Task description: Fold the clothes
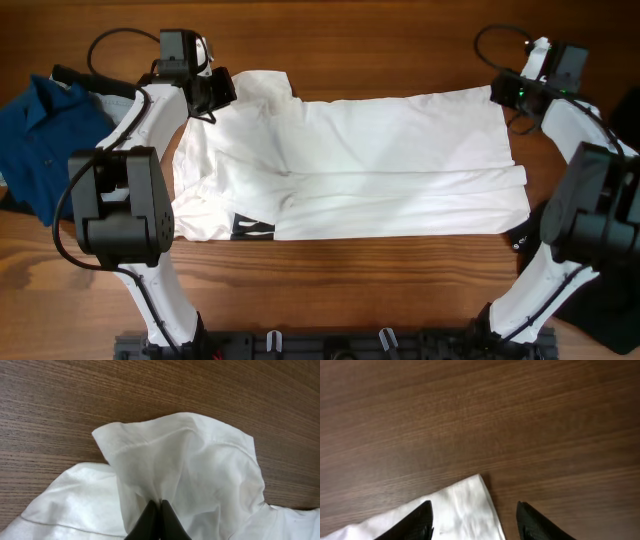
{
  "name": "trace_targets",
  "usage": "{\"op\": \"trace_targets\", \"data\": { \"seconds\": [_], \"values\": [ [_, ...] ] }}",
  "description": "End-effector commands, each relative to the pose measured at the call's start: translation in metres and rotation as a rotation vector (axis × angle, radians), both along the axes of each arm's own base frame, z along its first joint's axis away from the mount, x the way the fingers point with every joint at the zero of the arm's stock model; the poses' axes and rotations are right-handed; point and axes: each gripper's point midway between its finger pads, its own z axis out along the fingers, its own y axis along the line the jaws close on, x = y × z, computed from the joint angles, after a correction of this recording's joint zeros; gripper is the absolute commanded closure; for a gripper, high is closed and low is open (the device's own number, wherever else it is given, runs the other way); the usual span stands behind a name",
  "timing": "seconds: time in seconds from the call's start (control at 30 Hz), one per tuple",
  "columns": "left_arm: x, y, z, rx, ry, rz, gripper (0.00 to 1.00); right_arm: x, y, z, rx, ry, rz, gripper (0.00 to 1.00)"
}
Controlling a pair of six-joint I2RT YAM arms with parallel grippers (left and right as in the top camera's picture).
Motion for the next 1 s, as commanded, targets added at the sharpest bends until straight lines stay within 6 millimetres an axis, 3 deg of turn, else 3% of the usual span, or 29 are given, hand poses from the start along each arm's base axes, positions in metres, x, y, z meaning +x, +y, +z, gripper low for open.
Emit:
{"op": "trace_targets", "data": {
  "seconds": [0.0, 0.13, 0.47, 0.5, 0.67, 0.77, 0.87, 0.97],
  "values": [
    [0.004, -0.001, 0.013, -0.031, -0.021, 0.016, 0.96, 0.014, 0.008, -0.016, -0.022, -0.021, 0.028, 0.46],
    [0.004, -0.001, 0.013, -0.031, -0.021, 0.016, 0.96, 0.021, 0.014, -0.029, -0.034, -0.031, 0.038, 0.46],
    [0.004, -0.001, 0.013, -0.031, -0.020, 0.017, 0.96, 0.014, 0.005, -0.059, -0.062, 0.030, -0.018, 0.51],
    [0.004, -0.002, 0.013, -0.031, -0.019, 0.016, 0.96, 0.014, 0.005, -0.063, -0.051, 0.036, -0.030, 0.55],
    [0.003, -0.001, 0.012, -0.031, -0.014, 0.017, 0.96, 0.010, 0.003, -0.065, -0.034, 0.054, -0.072, 0.96],
    [0.003, -0.001, 0.013, -0.033, -0.014, 0.018, 0.96, 0.006, 0.001, -0.067, -0.032, 0.072, -0.092, 0.96],
    [0.003, -0.009, 0.023, -0.078, -0.029, -0.004, 0.96, 0.000, -0.004, -0.059, -0.035, 0.089, -0.140, 0.96],
    [0.005, -0.010, 0.054, -0.091, -0.092, -0.011, 0.96, -0.002, -0.010, -0.021, -0.043, 0.056, -0.172, 0.96]
  ]
}}
